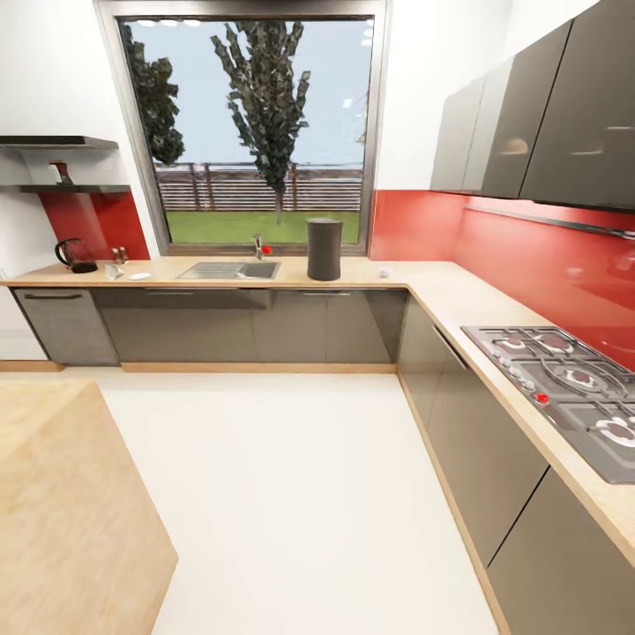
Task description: Set up a coffee station on the kitchen countertop: keep the coffee maker on the countertop, move the bottle of coffee from the kitchen shelf to the counter next to the coffee maker, place a paper coffee filter on top of the coffee maker, put the saucer next to the coffee maker with the coffee cup on the saucer, and place the electric kettle next to the coffee maker.
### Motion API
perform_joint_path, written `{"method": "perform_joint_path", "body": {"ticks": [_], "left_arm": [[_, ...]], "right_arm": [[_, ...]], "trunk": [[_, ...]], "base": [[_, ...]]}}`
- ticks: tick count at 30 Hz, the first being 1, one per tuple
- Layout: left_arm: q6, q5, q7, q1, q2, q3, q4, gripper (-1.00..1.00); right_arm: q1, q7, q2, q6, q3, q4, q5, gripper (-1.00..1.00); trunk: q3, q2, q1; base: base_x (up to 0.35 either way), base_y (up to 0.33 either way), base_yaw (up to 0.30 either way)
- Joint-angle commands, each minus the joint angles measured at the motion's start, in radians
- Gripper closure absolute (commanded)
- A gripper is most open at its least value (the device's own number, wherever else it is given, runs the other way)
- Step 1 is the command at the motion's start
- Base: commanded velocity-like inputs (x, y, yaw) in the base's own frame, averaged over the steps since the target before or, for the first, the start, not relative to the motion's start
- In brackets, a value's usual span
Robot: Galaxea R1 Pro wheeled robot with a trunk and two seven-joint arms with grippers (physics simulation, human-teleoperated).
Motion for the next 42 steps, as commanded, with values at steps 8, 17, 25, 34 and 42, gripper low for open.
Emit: {"method": "perform_joint_path", "body": {"ticks": [8, 17, 25, 34, 42], "left_arm": [[0.002, 0.0, 0.0, 0.0, 0.0, 0.0, -0.001, -1.0], [0.001, -0.009, -0.012, 0.0, 0.009, -0.005, -0.002, -1.0], [0.002, -0.01, -0.011, -0.001, 0.008, -0.005, -0.002, -1.0], [-0.017, -0.011, -0.013, -0.001, 0.007, -0.007, -0.013, -1.0], [-0.046, -0.012, -0.012, -0.017, 0.022, -0.004, -0.031, -1.0]], "right_arm": [[0.0, 0.0, 0.0, -0.002, -0.001, 0.0, -0.005, -1.0], [0.0, 0.0, 0.0, -0.003, -0.001, 0.0, -0.005, -1.0], [0.0, 0.0, 0.0, -0.003, 0.005, -0.001, -0.001, -1.0], [-0.002, 0.002, -0.004, -0.005, 0.004, 0.011, 0.001, -1.0], [-0.002, -0.001, -0.021, -0.023, 0.004, -0.01, -0.001, -1.0]], "trunk": [[-0.012, -0.002, 0.001], [-0.025, -0.002, 0.001], [-0.026, -0.002, 0.001], [-0.026, -0.002, 0.001], [-0.026, -0.002, 0.001]], "base": [[0.0, 0.0, 0.0], [0.069, 0.0, 0.0], [0.314, 0.0, 0.0], [0.0, 0.0, 0.0], [0.209, 0.0, 0.0]]}}
